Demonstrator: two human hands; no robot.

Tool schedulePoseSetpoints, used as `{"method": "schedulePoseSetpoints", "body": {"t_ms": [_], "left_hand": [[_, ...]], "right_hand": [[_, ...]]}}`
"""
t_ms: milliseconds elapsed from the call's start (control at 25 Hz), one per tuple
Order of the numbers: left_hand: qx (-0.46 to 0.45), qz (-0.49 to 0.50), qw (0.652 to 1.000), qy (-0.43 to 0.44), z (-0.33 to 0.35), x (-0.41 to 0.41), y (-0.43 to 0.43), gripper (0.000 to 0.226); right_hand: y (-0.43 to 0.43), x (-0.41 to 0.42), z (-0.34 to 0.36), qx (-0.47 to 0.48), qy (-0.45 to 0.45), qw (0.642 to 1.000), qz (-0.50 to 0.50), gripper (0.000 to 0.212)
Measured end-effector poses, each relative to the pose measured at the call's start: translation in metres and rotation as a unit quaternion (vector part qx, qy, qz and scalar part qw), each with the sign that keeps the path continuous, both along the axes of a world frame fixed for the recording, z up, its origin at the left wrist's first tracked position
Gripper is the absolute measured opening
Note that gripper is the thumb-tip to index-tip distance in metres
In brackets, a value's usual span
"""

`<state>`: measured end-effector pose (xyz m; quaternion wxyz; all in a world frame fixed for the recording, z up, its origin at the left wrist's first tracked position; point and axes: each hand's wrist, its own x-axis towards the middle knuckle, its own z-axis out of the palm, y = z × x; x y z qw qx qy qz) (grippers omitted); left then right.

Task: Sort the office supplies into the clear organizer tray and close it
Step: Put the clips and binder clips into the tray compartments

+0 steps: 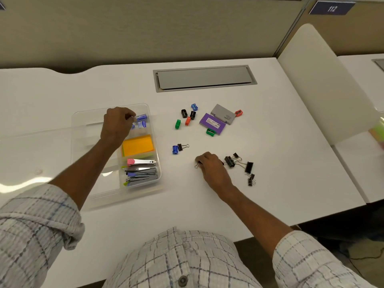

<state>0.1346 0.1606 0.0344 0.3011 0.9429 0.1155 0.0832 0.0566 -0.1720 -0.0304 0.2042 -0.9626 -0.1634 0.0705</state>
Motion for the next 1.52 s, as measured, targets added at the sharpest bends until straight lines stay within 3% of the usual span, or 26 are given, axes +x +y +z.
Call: {"method": "schedulePoseSetpoints", "body": {"t_ms": [200,400,520,600,680,760,840,960,1160,1520], "left_hand": [[-0.139,-0.046,0.989,-0.03,0.014,-0.031,-0.065,0.016],[-0.259,-0.141,0.95,0.099,-0.003,-0.077,-0.146,0.022],[-0.257,-0.16,0.937,0.176,-0.014,-0.092,-0.181,0.029],[-0.383,-0.092,0.882,0.259,-0.016,-0.096,-0.196,0.033],[-0.534,-0.014,0.776,0.335,-0.016,-0.099,-0.205,0.036],[-0.627,0.021,0.693,0.356,-0.021,-0.103,-0.208,0.039],[-0.674,0.036,0.648,0.354,-0.025,-0.107,-0.208,0.038],[-0.674,0.06,0.649,0.348,-0.029,-0.109,-0.209,0.03],[-0.633,0.083,0.692,0.337,-0.034,-0.112,-0.205,0.03],[-0.608,0.099,0.726,0.305,-0.034,-0.124,-0.185,0.031]], "right_hand": [[-0.002,-0.012,0.001,0.119,0.057,0.989,-0.067,0.016],[-0.012,-0.024,0.019,0.271,0.086,0.946,-0.159,0.017],[-0.025,-0.029,0.037,0.348,0.119,0.91,-0.191,0.019],[-0.031,-0.033,0.046,0.368,0.127,0.902,-0.186,0.02],[-0.034,-0.037,0.053,0.358,0.13,0.912,-0.153,0.025],[-0.036,-0.038,0.056,0.338,0.138,0.923,-0.12,0.032],[-0.042,-0.034,0.056,0.321,0.122,0.932,-0.12,0.036],[-0.062,-0.026,0.046,0.244,0.048,0.957,-0.149,0.034],[-0.074,-0.018,0.022,0.02,0.08,0.996,-0.04,0.041],[-0.044,0.0,0.021,0.004,0.053,0.998,-0.027,0.009]]}}
